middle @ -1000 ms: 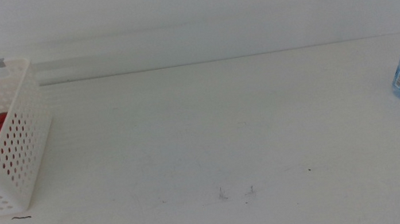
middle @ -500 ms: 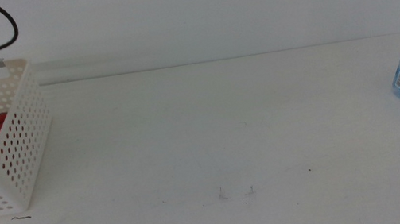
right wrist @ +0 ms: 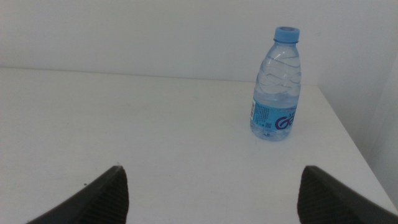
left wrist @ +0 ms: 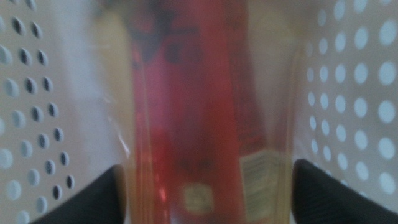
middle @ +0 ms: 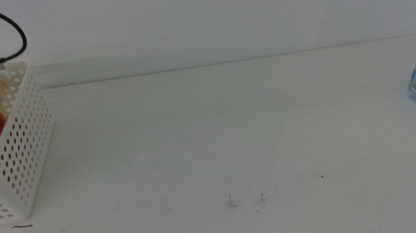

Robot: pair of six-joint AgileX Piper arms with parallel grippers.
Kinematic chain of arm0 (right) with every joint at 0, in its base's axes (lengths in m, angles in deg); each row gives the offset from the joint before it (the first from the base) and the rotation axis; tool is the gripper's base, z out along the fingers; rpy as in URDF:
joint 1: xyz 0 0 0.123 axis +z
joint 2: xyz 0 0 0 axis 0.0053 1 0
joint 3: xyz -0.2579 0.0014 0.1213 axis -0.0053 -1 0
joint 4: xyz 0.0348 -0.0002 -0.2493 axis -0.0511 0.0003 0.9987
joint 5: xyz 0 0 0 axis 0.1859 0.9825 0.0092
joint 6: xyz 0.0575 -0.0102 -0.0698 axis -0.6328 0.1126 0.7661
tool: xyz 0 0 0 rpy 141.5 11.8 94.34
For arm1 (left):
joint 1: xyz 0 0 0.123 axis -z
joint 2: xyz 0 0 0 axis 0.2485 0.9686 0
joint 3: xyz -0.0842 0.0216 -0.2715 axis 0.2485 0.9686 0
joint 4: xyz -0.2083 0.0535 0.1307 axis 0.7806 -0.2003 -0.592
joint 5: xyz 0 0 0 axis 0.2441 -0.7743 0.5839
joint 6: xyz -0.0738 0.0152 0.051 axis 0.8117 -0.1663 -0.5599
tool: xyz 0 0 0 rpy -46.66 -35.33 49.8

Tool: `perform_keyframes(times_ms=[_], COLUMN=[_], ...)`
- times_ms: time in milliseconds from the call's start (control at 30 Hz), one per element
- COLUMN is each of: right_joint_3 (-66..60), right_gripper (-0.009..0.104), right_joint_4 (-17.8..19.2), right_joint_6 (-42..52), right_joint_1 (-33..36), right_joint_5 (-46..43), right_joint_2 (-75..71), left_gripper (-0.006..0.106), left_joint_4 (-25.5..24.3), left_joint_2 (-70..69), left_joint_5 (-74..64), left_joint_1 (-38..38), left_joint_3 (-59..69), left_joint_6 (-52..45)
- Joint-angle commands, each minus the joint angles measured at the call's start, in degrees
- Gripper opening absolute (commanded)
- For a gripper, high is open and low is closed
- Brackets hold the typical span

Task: Use arms to grab the bottles and put them into the dustbin to the left of the table.

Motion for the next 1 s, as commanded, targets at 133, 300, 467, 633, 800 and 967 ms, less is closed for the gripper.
perform_keyframes(times_ms=[133, 300, 467, 633, 800, 967], right_joint_3=[-0.19, -0.19, -0.19, -0.19, -0.19, -0.19], right_gripper=[0.088, 0.088, 0.088, 0.088, 0.088, 0.088], right_joint_4=[0.42, 0.42, 0.42, 0.42, 0.42, 0.42], right_joint_6=[0.37, 0.37, 0.37, 0.37, 0.37, 0.37], right_joint_1=[-0.47, -0.47, -0.47, -0.47, -0.47, -0.47], right_joint_5=[-0.39, -0.39, -0.39, -0.39, -0.39, -0.39], right_joint_2=[-0.26, -0.26, -0.26, -0.26, -0.26, -0.26], left_gripper=[0.094, 0.094, 0.094, 0.094, 0.094, 0.094], left_joint_4=[1.29, 1.39, 4.03, 6.19, 7.35, 5.38], left_joint_2=[-4.56, -11.21, -20.01, -28.59, -37.22, -46.19], left_joint_5=[-1.92, -3.13, -4.13, -4.62, -5.74, 3.24], left_joint_1=[0.59, 2.77, 6.84, 12.76, 19.04, 30.21], left_joint_3=[-0.83, -0.60, -0.60, -0.60, -0.60, 5.95], left_joint_6=[2.84, 5.82, 9.74, 9.49, 8.28, 8.38])
